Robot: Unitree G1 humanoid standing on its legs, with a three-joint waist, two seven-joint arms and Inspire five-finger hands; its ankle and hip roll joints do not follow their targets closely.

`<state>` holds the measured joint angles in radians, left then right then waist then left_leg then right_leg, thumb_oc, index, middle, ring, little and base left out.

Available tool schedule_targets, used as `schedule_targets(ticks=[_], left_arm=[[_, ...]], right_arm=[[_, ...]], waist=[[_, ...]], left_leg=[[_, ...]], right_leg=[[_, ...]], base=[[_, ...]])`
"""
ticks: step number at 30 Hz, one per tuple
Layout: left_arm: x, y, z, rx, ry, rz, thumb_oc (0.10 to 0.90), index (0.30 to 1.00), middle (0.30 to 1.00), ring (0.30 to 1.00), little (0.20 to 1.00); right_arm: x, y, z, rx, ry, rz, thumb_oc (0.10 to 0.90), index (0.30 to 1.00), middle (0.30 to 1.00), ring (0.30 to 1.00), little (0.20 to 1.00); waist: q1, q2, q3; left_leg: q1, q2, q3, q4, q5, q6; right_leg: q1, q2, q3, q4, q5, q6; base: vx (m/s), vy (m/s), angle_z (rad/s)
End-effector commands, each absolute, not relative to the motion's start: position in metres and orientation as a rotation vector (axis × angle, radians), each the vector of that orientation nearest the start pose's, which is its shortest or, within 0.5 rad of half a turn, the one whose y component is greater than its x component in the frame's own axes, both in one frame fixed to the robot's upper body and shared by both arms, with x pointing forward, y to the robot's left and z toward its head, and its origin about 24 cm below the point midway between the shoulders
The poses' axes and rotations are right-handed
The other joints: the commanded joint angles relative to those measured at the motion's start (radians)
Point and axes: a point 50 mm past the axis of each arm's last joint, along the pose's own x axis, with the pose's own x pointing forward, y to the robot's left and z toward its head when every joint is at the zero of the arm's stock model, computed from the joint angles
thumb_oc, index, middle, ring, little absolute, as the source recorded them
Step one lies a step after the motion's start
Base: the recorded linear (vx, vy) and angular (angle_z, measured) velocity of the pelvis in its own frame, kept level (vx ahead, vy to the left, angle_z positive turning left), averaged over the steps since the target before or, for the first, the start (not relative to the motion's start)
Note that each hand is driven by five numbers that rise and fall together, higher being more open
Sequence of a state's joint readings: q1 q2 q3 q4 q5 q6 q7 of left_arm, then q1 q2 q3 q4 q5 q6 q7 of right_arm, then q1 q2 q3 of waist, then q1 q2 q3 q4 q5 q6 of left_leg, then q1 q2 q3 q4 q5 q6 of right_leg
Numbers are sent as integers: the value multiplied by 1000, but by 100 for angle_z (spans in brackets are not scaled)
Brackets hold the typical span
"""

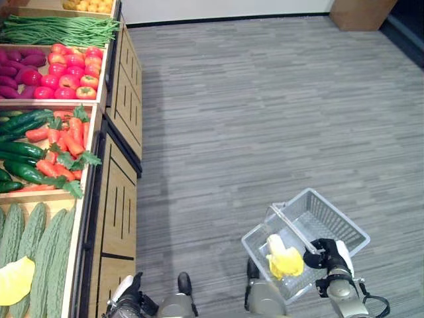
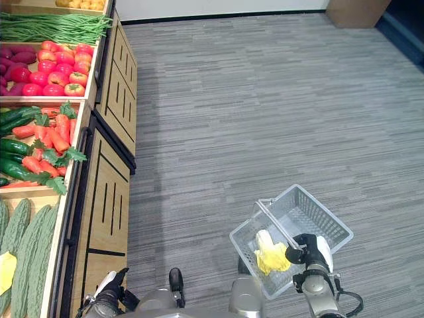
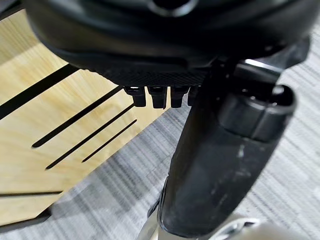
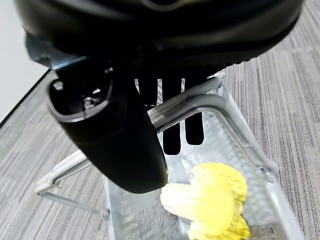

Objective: Get the vegetables into the basket

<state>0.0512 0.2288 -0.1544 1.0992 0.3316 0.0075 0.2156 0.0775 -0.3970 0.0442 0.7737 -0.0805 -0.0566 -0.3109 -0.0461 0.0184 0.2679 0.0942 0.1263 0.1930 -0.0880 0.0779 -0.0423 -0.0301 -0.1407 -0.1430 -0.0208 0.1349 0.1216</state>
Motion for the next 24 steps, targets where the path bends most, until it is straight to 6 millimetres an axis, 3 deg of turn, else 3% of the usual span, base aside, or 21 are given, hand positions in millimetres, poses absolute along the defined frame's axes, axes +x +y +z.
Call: schedule_targets(ticks=[1, 4, 5, 8, 10, 12, 13, 16, 22, 24], left_arm=[[107, 255, -144, 705, 1050, 101, 900, 1000, 1000, 1000, 1000], [108, 253, -145, 679, 1050, 115, 900, 1000, 1000, 1000, 1000], [112, 252, -145, 658, 1045, 138, 900, 1000, 1000, 1000, 1000], [122, 248, -142, 636, 1007, 156, 900, 1000, 1000, 1000, 1000], [127, 247, -140, 619, 992, 179, 900, 1000, 1000, 1000, 1000], [128, 246, -141, 613, 991, 179, 900, 1000, 1000, 1000, 1000], [128, 244, -141, 621, 994, 176, 900, 1000, 1000, 1000, 1000], [126, 242, -143, 628, 1007, 168, 900, 1000, 1000, 1000, 1000], [119, 248, -144, 661, 1036, 152, 900, 1000, 1000, 1000, 1000], [123, 254, -141, 675, 1024, 165, 900, 1000, 1000, 1000, 1000]], right_arm=[[193, -308, -52, -587, 475, -456, 400, 300, 300, 300, 300], [189, -312, -51, -585, 477, -470, 400, 300, 300, 300, 300], [189, -314, -49, -585, 464, -477, 400, 300, 300, 300, 300], [189, -319, -45, -590, 450, -493, 400, 300, 300, 300, 300], [184, -324, -45, -593, 463, -516, 400, 300, 300, 300, 300], [182, -326, -45, -591, 466, -529, 400, 300, 300, 300, 300], [183, -327, -44, -591, 461, -534, 400, 300, 300, 300, 300], [185, -322, -46, -600, 462, -525, 400, 300, 300, 300, 300], [187, -309, -53, -584, 476, -486, 400, 300, 300, 300, 300], [198, -302, -53, -575, 467, -468, 400, 300, 300, 300, 300]], waist=[[9, -58, -39], [3, -50, -39], [1, -47, -32], [2, -57, -18], [8, -61, -7], [11, -64, -4], [21, -67, -3], [58, -63, -7], [69, -90, -22], [83, -106, -13]], left_leg=[[77, -7, -35, 174, -190, -39], [61, 17, -55, 203, -155, -60], [11, 42, -89, 291, -89, -83], [-64, 50, -108, 417, -34, -84], [-120, 54, -89, 414, -14, -78], [-152, 45, -65, 376, -33, -71], [-195, 28, -49, 299, -56, -62], [-280, 14, -65, 212, 15, -72], [-226, -34, -35, 209, -57, -12], [-213, -46, 5, 222, -94, 15]], right_leg=[[-91, -39, 12, 129, -59, 49], [-84, -21, -6, 149, -91, 26], [-68, -2, -23, 162, -120, -6], [-27, 4, -47, 152, -153, -40], [7, -5, -69, 141, -166, -42], [30, -14, -78, 127, -171, -37], [55, -14, -77, 103, -177, -26], [106, -2, -48, 80, -200, -18], [106, -37, 7, 142, -211, 20], [68, -65, 17, 193, -163, 47]], base=[[131, -228, 14], [120, -245, 27], [104, -280, 42], [87, -215, 62], [130, -111, 34], [158, -42, 53], [195, 45, 57], [272, 68, 9], [242, 191, -54], [157, 235, -31]])
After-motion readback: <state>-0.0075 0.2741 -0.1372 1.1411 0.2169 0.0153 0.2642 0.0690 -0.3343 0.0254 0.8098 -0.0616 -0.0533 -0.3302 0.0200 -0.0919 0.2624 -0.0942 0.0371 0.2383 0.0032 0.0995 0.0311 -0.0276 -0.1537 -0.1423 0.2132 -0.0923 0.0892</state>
